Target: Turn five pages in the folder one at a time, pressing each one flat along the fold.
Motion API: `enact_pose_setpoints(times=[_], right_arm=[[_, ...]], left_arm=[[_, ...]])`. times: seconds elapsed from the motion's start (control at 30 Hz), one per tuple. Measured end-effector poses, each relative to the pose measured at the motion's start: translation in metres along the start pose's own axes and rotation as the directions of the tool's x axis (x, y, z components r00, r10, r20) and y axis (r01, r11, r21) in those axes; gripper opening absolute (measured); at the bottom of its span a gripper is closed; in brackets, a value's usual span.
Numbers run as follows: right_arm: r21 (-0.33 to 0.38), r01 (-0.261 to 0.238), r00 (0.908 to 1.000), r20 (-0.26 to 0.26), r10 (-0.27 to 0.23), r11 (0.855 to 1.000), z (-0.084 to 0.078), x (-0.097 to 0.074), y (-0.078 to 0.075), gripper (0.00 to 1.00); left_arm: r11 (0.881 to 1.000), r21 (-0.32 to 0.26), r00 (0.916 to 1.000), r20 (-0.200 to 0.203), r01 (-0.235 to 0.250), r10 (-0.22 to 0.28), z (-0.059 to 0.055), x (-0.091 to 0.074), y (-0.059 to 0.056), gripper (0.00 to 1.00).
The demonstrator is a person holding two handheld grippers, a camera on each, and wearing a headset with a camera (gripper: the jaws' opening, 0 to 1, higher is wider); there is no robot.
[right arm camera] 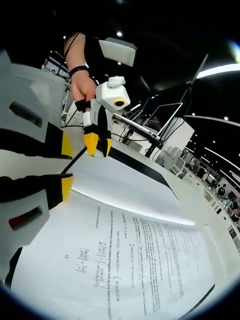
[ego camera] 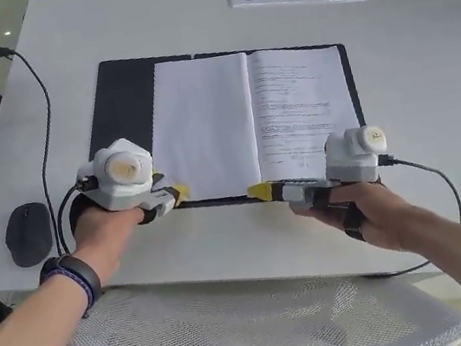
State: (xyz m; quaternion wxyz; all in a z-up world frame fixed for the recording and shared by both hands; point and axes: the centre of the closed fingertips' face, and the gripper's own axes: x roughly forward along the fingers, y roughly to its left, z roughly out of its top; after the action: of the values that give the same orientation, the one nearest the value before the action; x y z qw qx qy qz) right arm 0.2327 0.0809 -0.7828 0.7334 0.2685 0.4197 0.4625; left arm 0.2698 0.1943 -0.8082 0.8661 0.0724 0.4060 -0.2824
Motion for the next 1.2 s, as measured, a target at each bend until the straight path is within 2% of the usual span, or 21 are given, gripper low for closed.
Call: enact_pose_setpoints(times=[0.17, 0.3, 0.4, 0.53, 0.63, 0.83, 1.03, 1.2], right_arm=[[-0.025, 0.018, 0.9995, 0.028, -0.018, 1.000, 0.010, -0.008, 0.002, 0.16], [-0.056, 0.034, 0.9980, 0.054, -0.031, 0.998, 0.022, -0.016, 0.004, 0.24], [-0.073, 0.051, 0.9961, 0.075, -0.046, 0.996, 0.030, -0.025, 0.002, 0.26], [-0.097, 0.103, 0.9895, 0.112, -0.092, 0.990, 0.043, -0.038, -0.006, 0.30], [-0.138, 0.145, 0.9827, 0.135, -0.127, 0.980, 0.053, -0.052, -0.009, 0.35], [-0.185, 0.221, 0.9673, 0.167, -0.191, 0.958, 0.065, -0.079, -0.021, 0.39], [-0.211, 0.288, 0.9476, 0.203, -0.247, 0.934, 0.072, -0.106, -0.030, 0.43], [-0.247, 0.340, 0.9327, 0.213, -0.291, 0.907, 0.076, -0.126, -0.033, 0.45]], left_arm=[[1.000, 0.001, 0.9995, -0.024, 0.018, -0.018, 0.003, 0.000, -0.005, 0.35], [1.000, 0.015, 0.9998, -0.012, 0.019, -0.018, 0.010, -0.006, -0.007, 0.37], [1.000, 0.018, 0.9997, -0.006, 0.024, -0.024, 0.013, -0.009, -0.008, 0.39], [1.000, 0.015, 0.9996, 0.006, 0.027, -0.027, 0.018, -0.015, -0.009, 0.43], [1.000, 0.009, 0.9991, 0.031, 0.029, -0.030, 0.022, -0.022, -0.009, 0.44], [1.000, 0.004, 0.9985, 0.046, 0.030, -0.031, 0.024, -0.031, -0.010, 0.48], [0.999, -0.011, 0.9960, 0.083, 0.032, -0.031, 0.036, -0.040, -0.009, 0.50], [1.000, -0.012, 0.9936, 0.110, 0.025, -0.024, 0.045, -0.049, -0.005, 0.51]])
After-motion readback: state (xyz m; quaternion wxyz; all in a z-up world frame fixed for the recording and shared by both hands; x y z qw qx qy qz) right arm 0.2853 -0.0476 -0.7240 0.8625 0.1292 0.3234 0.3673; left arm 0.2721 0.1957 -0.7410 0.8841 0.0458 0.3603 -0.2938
